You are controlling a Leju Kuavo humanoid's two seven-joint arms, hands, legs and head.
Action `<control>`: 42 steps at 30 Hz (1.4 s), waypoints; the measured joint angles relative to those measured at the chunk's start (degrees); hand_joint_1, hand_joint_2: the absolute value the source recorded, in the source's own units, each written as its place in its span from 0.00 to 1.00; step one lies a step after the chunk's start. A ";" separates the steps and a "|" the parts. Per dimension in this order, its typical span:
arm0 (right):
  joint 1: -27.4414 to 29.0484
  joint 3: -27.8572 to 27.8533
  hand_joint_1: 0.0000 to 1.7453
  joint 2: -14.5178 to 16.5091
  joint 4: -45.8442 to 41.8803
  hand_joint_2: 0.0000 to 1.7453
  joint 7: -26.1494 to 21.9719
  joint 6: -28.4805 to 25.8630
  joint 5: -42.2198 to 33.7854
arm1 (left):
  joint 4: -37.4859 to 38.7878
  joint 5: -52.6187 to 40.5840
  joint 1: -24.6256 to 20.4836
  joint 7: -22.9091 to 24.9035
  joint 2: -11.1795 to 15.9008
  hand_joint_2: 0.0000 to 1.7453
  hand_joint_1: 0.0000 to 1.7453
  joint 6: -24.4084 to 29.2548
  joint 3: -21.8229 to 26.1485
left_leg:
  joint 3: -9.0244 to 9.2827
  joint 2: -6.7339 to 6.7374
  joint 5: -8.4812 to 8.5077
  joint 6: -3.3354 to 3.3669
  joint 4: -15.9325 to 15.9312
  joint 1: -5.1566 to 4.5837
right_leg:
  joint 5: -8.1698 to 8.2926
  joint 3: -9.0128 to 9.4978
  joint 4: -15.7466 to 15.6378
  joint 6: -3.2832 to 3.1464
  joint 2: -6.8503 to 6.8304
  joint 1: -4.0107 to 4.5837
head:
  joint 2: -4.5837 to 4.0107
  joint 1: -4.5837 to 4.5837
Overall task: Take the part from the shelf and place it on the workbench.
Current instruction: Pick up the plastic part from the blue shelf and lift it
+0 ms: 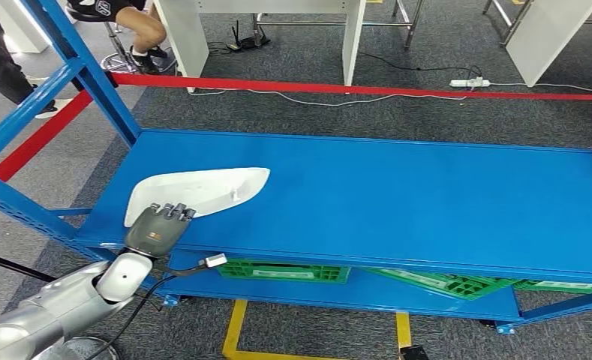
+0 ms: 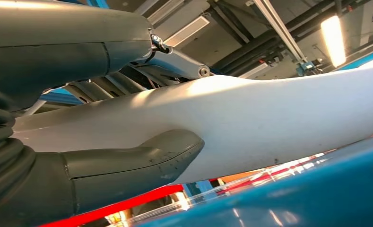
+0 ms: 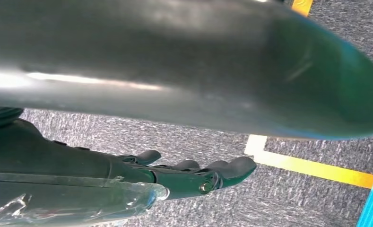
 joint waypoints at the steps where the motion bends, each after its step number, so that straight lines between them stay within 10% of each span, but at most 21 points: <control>1: 0.00 0.07 0.00 0.00 0.00 0.00 0.00 0.04 0.00 | 0.00 0.00 0.00 -0.04 -0.03 1.00 1.00 0.00 0.00 | 0.00 0.00 0.00 0.00 0.00 0.00 | 0.00 0.00 0.00 0.00 0.00 0.00 | 0.00 0.00; 14: 0.00 0.16 0.00 0.00 -0.01 0.00 -0.32 0.10 -0.07 | 0.00 0.00 0.12 -0.34 -0.62 1.00 1.00 0.00 0.48 | -0.19 0.00 -0.24 0.43 0.44 -0.29 | 0.07 0.02 -0.08 0.33 0.01 -0.36 | 0.00 -0.02; 21: -0.02 0.18 0.00 -0.01 0.00 0.00 -0.38 0.09 -0.07 | 0.00 0.00 0.09 -0.34 -0.92 1.00 1.00 0.00 0.81 | -0.25 0.12 0.15 2.05 0.11 -0.35 | -0.24 -0.24 -0.04 1.59 -0.21 -0.55 | 0.00 0.03; 25: 0.07 0.18 0.00 -0.05 0.02 0.00 -0.41 0.08 -0.07 | 0.00 0.00 0.26 -0.34 -1.11 1.00 1.00 0.00 0.93 | 0.02 0.35 0.31 2.69 -0.34 -0.22 | -6.61 -6.56 13.31 1.52 -0.88 -0.11 | 0.00 0.35; 27: 0.19 0.19 0.00 -0.07 0.01 0.00 -0.41 0.08 -0.07 | 0.00 0.00 0.41 -0.34 -1.23 1.00 1.00 0.00 0.93 | 0.21 0.31 0.13 2.72 -0.31 -0.27 | -6.50 -8.16 16.51 1.51 -0.92 0.00 | 0.00 0.37; 32: 0.01 0.22 0.00 -0.22 0.00 0.00 -0.40 0.07 -0.08 | 0.00 0.00 0.67 -0.39 -1.23 1.00 1.00 0.00 0.89 | 0.60 0.04 -0.75 1.48 0.59 -0.44 | 0.10 -0.38 1.85 0.94 -1.09 0.16 | 0.00 0.45; 36: -0.09 0.25 0.00 -0.30 0.02 0.00 -0.39 0.04 -0.15 | 0.00 0.00 0.76 -0.17 -1.04 1.00 1.00 0.01 0.87 | 0.10 -0.05 -1.07 0.61 1.22 -0.39 | -0.46 -0.57 1.40 -0.57 -0.97 0.19 | 0.00 0.38; 42: -0.42 0.31 0.00 -0.33 0.02 0.00 -0.43 0.10 -0.21 | 0.00 0.00 0.45 1.08 -0.99 1.00 1.00 -0.02 0.10 | -5.91 0.21 -10.36 -0.53 16.84 0.00 | 1.15 -2.46 1.18 -1.88 -1.13 0.02 | 0.00 0.16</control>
